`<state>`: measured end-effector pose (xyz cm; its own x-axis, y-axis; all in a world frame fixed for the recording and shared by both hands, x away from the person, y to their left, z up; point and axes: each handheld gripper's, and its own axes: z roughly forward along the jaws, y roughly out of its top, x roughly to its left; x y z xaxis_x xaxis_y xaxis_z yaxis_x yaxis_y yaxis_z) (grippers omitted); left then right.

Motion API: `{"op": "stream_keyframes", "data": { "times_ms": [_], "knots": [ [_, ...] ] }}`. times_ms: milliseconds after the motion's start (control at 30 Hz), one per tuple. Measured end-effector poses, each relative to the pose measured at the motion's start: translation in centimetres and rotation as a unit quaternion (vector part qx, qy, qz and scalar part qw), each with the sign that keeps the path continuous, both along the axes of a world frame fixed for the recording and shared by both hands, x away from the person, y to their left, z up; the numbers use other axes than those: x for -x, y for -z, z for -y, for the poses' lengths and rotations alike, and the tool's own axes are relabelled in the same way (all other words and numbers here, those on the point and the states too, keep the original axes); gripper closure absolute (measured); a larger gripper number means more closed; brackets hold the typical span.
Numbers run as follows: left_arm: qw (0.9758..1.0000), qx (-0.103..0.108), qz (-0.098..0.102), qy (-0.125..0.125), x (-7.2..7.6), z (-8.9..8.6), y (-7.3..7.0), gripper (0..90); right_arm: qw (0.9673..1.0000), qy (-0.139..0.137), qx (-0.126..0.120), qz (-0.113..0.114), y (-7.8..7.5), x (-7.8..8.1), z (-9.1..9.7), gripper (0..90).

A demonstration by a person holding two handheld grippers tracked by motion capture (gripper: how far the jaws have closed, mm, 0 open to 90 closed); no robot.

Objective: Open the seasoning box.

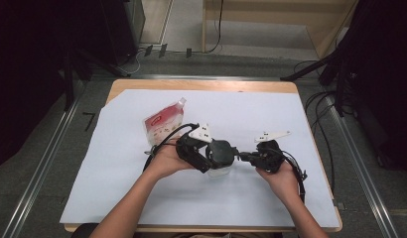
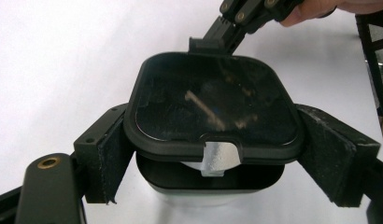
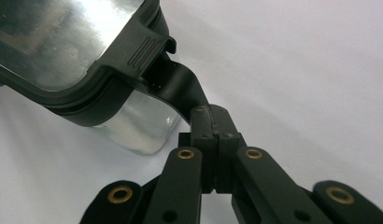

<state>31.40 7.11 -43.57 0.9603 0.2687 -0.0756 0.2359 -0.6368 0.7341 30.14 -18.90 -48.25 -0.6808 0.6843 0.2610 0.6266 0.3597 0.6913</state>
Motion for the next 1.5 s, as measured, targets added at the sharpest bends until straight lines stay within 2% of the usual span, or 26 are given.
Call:
{"op": "stream_keyframes", "data": {
  "times_ms": [67, 133, 167, 200, 267, 333, 467, 633, 867, 1200, 1333, 1433, 1500],
  "knots": [
    [0.9998, 0.017, -0.008, 0.001, -0.1, -0.1, -0.3, 19.5, 1.0, -0.004, -0.003, -0.002, 0.0, 0.0, 0.0, 90.0],
    [0.9997, 0.019, -0.014, 0.003, -0.1, -0.1, -0.6, 20.1, 1.0, -0.005, -0.001, -0.003, -0.1, 0.2, -0.2, 90.0],
    [0.998, 0.045, -0.039, 0.023, -0.1, -0.4, -0.7, 36.3, 1.0, -0.005, 0.001, -0.001, -0.1, 0.2, -0.2, 90.0],
    [0.9976, 0.055, -0.038, 0.017, 0.0, -0.5, -1.0, 50.0, 1.0, -0.006, -0.001, -0.001, -0.1, 0.2, -0.2, 90.0],
    [0.9988, 0.04, -0.028, 0.006, 0.0, -0.3, -1.5, 47.1, 0.9999, -0.011, -0.008, -0.004, -0.1, 0.2, -0.3, 90.0],
    [0.9993, 0.027, -0.025, 0.01, 0.3, 0.0, -1.8, 47.3, 0.9999, -0.013, 0.0, 0.0, -0.1, 0.4, -0.6, 90.0],
    [0.9997, 0.008, -0.024, 0.007, 0.7, 0.6, -2.1, 53.5, 0.9999, -0.011, 0.001, 0.003, -0.1, 0.4, -0.6, 90.0],
    [0.9994, 0.007, -0.035, 0.0, 1.0, 1.3, -2.4, 60.6, 0.9999, -0.01, -0.001, 0.004, -0.2, 0.6, -0.6, 90.0],
    [0.999, 0.009, -0.043, -0.013, 1.2, 2.1, -2.6, 62.4, 1.0, -0.007, 0.0, 0.005, -0.2, 0.7, -0.6, 90.0],
    [0.9991, -0.009, -0.04, -0.004, 1.2, 4.0, -2.8, 63.0, 1.0, -0.002, 0.0, 0.004, -0.3, 1.0, -0.7, 90.0],
    [0.9987, -0.01, -0.05, -0.006, 1.1, 4.2, -2.3, 63.0, 1.0, -0.003, -0.002, 0.004, -0.2, 1.1, -0.7, 90.0],
    [0.9983, 0.001, -0.058, -0.001, 0.9, 4.1, -2.1, 62.6, 1.0, -0.004, 0.0, 0.005, -0.1, 1.1, -0.7, 90.0],
    [0.9983, 0.0, -0.058, 0.0, 0.9, 4.0, -2.1, 61.9, 1.0, -0.005, 0.0, 0.006, -0.1, 1.1, -0.7, 90.0]
  ]
}}
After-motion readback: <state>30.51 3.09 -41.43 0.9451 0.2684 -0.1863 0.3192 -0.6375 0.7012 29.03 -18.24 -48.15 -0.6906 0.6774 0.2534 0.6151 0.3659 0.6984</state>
